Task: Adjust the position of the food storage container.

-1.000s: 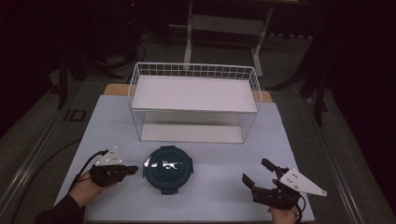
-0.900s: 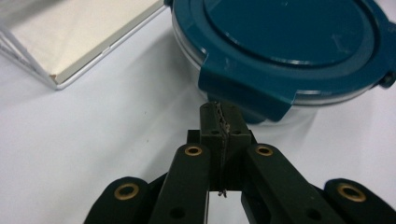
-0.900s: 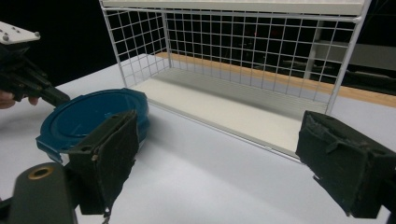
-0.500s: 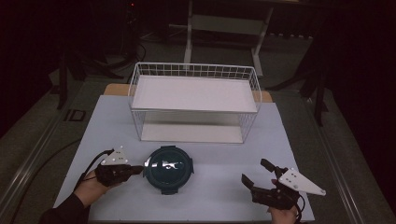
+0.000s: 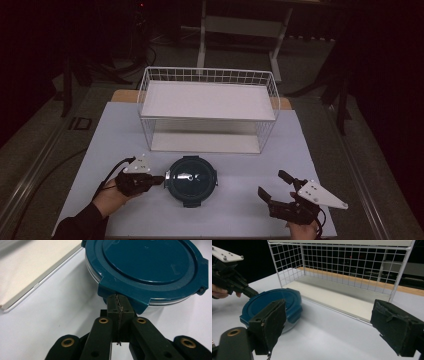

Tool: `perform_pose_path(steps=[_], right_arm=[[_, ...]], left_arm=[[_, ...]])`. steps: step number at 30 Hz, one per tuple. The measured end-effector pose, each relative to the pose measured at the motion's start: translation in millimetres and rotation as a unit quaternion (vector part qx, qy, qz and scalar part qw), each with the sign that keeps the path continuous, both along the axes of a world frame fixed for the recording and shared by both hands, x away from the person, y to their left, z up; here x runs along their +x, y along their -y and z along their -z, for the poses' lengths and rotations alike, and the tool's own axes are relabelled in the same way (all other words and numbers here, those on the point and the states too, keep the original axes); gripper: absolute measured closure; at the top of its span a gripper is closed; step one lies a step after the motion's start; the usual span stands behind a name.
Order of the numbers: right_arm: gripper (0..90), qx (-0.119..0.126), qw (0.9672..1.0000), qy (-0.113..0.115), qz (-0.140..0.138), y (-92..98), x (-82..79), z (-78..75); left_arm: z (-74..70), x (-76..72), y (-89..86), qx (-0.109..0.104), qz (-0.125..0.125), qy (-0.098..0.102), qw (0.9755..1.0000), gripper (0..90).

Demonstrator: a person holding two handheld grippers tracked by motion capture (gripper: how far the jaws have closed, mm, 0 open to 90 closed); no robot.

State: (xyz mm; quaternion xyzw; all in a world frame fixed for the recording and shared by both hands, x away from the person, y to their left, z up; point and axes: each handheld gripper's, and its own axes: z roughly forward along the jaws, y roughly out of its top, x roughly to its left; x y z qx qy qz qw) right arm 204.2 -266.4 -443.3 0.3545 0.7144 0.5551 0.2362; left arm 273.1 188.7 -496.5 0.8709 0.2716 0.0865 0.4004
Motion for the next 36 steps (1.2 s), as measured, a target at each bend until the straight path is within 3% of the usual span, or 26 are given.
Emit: perform_pose_path(steps=[8,15,19,36], right_arm=[[12.8,-0.001,1.0,0.001,0.001,0.4,0.2,0.6],[12.8,-0.001,1.0,-0.001,-0.003,-1.0,0.4,0.9],[12.8,-0.003,1.0,0.001,-0.005,-1.3,-0.3,0.7],[12.8,-0.004,0.9999,-0.001,-0.011,-3.2,0.1,2.0]], left_arm=[[0.9,5.3,13.5,-0.006,0.009,-0.002,0.9999,89.8],[1.4,7.2,35.4,-0.011,0.029,-0.003,0.9995,89.7],[2.5,9.6,41.5,-0.017,0.027,-0.003,0.9995,89.8],[1.3,18.0,76.5,-0.013,0.051,-0.005,0.9986,89.7]])
